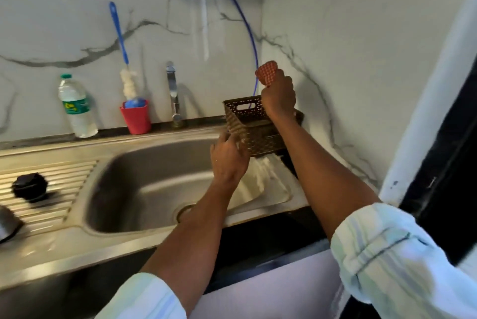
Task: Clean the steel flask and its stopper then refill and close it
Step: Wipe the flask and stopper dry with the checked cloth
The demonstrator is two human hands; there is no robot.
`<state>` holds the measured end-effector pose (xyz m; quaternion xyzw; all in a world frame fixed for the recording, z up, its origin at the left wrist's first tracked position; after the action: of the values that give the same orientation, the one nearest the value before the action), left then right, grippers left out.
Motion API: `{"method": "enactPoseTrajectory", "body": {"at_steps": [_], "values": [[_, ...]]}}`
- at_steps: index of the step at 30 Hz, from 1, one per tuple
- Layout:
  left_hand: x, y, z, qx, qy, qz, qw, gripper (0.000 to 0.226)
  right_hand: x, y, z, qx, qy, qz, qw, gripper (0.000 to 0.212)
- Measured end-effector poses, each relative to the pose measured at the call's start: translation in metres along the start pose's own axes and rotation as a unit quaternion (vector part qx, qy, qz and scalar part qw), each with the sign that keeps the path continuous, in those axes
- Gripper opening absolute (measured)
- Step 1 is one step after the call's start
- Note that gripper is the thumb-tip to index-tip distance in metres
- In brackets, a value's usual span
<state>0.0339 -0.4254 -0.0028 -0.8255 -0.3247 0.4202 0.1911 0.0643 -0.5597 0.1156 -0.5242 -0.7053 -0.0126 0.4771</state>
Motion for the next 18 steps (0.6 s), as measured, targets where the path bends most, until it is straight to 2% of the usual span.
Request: {"method": "enactPoseTrajectory", "body": {"at_steps": [3,6,7,11,14,18], "values": [[0.009,0.005,-0.002,0.012,-0.012,-0.017,1.0,0.029,-0.015,0.013,-0.011,0.067,-0.002,0.112,0.991,0.047],[0.014,0.005,-0.004,0.016,-0.028,-0.02,0.999,0.026,-0.02,0.029,-0.017,0.225,0.005,0.202,0.953,0.067],[0.015,0.005,-0.005,0.016,-0.034,-0.017,0.999,0.026,-0.018,0.031,-0.015,0.244,0.008,0.22,0.944,0.07],[0.016,0.005,-0.006,0.007,-0.044,0.006,0.999,0.024,-0.004,0.037,-0.001,0.148,-0.059,0.202,0.966,0.048],[0.018,-0.001,-0.006,-0.026,-0.064,0.042,0.997,0.023,0.008,0.044,0.018,0.077,-0.124,0.083,0.986,0.028],[0.02,-0.02,-0.008,-0.09,-0.113,0.111,0.983,0.022,0.019,0.054,0.048,0.06,-0.128,-0.045,0.989,0.023]]}}
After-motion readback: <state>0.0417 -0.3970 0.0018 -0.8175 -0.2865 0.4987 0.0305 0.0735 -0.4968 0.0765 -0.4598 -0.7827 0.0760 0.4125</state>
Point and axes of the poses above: each hand's wrist, its own z-axis away from the middle knuckle, its own y-axis out of the palm, x = y × z, the point moved 1 cm from there along -z, towards the middle knuckle, and after that the axes turned 1 degree about -y, right-handed, at the moved point
